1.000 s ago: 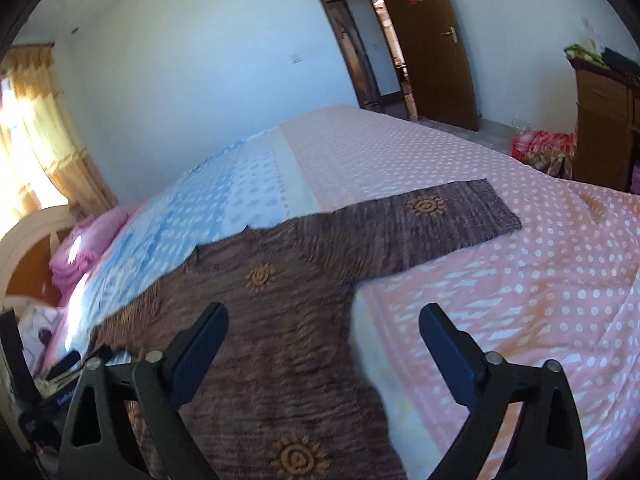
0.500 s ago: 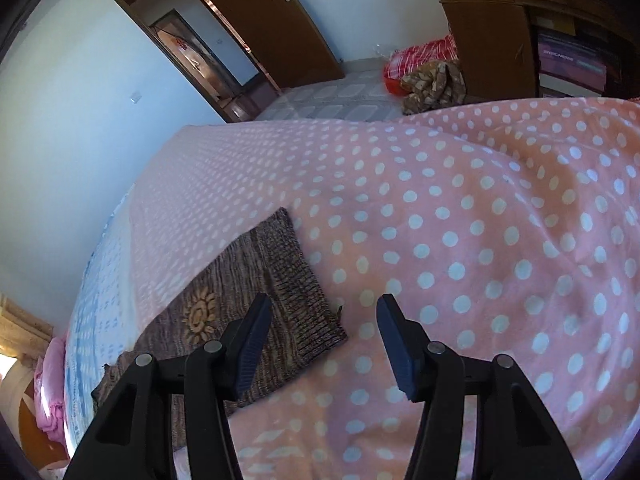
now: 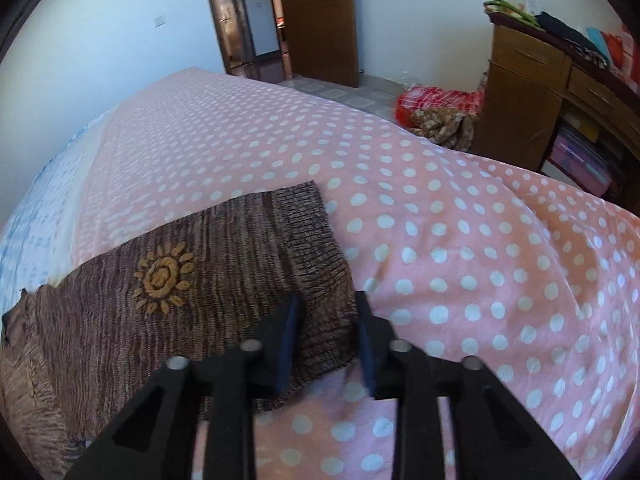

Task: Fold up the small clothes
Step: 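Grasp the sweater sleeve with the right tool and fold it over the body, then release the sleeve and grasp the sweater's side edge with the right tool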

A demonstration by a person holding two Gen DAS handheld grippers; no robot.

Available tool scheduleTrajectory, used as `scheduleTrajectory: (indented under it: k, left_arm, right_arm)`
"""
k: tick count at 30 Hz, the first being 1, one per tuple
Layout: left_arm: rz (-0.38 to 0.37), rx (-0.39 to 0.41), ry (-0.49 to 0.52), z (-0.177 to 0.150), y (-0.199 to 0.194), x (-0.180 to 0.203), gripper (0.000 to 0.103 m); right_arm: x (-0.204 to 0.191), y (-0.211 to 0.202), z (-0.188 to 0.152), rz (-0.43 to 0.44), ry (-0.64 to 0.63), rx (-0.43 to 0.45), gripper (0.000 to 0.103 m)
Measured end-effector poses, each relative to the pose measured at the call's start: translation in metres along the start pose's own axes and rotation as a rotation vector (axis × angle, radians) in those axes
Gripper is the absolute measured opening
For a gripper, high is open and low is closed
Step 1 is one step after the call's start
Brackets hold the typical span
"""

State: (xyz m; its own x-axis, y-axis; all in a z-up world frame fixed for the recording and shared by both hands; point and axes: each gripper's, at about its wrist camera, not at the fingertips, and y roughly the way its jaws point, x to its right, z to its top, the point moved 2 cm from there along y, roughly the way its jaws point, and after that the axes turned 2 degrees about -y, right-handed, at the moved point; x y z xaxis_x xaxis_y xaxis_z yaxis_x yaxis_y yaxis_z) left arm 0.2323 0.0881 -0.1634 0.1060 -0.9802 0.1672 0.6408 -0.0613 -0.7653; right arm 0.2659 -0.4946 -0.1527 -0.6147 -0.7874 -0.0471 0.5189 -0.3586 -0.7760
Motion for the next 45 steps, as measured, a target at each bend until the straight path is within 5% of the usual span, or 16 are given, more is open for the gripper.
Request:
scheduleTrajectory:
  k: [3,7,13,19,24,26,28,32,36,39,42,45]
  left_arm:
    - [-0.016,0.008,-0.009,0.003,0.002,-0.003,0.103]
    - [-0.03,0.015,-0.016,0.003,0.002,-0.003,0.103]
    - [-0.048,0.023,-0.025,0.004,0.002,-0.005,0.103]
    - [-0.069,0.032,-0.037,0.004,0.001,-0.006,0.103]
    - [-0.082,0.038,-0.043,0.004,0.001,-0.007,0.103]
    - [-0.09,0.043,-0.048,0.004,0.0,-0.009,0.103]
    - [-0.099,0.046,-0.053,0.003,-0.001,-0.009,0.103]
    - [-0.109,0.05,-0.058,0.003,-0.001,-0.01,0.103]
    - [-0.113,0.053,-0.061,0.003,-0.001,-0.01,0.103]
    - [-0.12,0.057,-0.067,0.003,-0.002,-0.011,0.103]
    - [-0.119,0.058,-0.067,0.003,-0.003,-0.01,0.103]
    - [-0.119,0.058,-0.067,0.002,-0.003,-0.011,0.103]
  right_arm:
    - [-0.003,-0.012,0.005,0.017,0.022,0.001,0.011]
    - [-0.032,-0.056,0.018,0.053,-0.034,0.121,0.01]
    - [-0.135,-0.125,0.013,0.251,-0.198,0.204,0.01]
    - [-0.255,-0.136,-0.036,0.505,-0.309,0.132,0.01]
    - [-0.326,-0.097,-0.099,0.573,-0.366,0.012,0.011]
    - [-0.338,-0.078,-0.12,0.55,-0.385,-0.02,0.013]
    - [-0.34,-0.063,-0.133,0.558,-0.403,-0.076,0.026]
    - [-0.324,-0.091,-0.124,0.7,-0.383,0.003,0.027]
    - [-0.276,-0.103,-0.084,0.564,-0.295,0.141,0.027]
    - [-0.261,-0.091,-0.076,0.502,-0.294,0.099,0.027]
    - [-0.28,-0.081,-0.1,0.54,-0.364,0.006,0.027]
    - [-0.294,-0.075,-0.112,0.456,-0.349,0.017,0.027]
